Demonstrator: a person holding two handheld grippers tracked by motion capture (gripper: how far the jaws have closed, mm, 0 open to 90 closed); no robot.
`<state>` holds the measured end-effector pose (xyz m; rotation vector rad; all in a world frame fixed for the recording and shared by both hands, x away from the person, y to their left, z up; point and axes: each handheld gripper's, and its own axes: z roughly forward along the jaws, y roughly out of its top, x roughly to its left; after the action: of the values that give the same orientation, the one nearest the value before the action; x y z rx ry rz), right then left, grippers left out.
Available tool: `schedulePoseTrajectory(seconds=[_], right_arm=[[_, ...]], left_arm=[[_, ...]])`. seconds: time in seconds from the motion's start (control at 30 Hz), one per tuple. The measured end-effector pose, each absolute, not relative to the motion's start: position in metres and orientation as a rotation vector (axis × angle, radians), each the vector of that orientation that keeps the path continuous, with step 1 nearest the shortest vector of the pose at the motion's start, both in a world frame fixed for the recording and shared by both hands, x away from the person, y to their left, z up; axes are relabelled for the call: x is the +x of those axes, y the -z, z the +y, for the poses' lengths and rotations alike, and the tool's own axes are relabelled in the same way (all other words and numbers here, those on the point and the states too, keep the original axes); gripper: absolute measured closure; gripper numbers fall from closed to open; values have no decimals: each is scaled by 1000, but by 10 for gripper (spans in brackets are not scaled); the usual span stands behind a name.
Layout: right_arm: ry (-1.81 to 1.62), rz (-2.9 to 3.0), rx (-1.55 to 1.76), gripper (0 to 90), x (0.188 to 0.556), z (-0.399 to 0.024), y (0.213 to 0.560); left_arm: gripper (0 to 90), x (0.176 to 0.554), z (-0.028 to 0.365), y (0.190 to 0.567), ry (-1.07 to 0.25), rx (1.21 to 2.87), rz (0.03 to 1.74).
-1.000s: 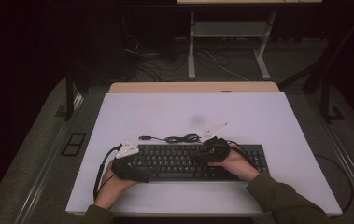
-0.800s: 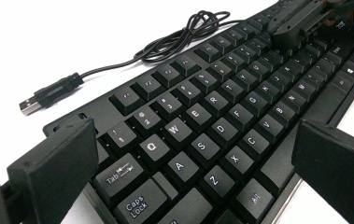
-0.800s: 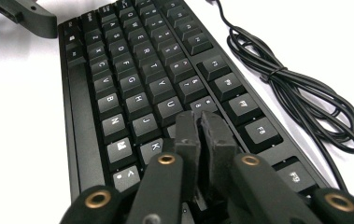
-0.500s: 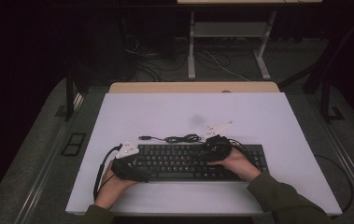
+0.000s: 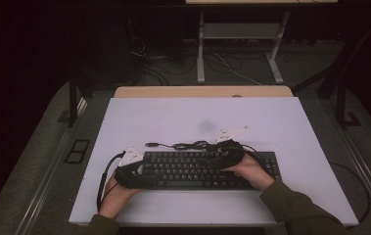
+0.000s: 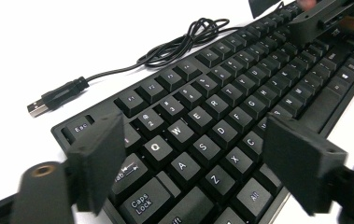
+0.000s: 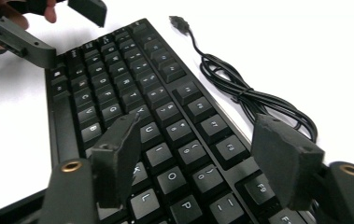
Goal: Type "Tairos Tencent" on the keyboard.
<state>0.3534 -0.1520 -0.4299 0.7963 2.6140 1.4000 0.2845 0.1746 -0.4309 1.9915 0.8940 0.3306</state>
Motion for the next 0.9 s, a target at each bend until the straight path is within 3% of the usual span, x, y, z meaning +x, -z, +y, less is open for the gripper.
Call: schedulePoseTrajectory(seconds=[0.7,0.9], right_arm=[[-1359,2592,815,281,353,-153,431],[-1358,2586,826,280,353,-153,431]], left_arm=[[887,290,170,432,-239,2015,896],[895,291,167,433,-224,2021,898]])
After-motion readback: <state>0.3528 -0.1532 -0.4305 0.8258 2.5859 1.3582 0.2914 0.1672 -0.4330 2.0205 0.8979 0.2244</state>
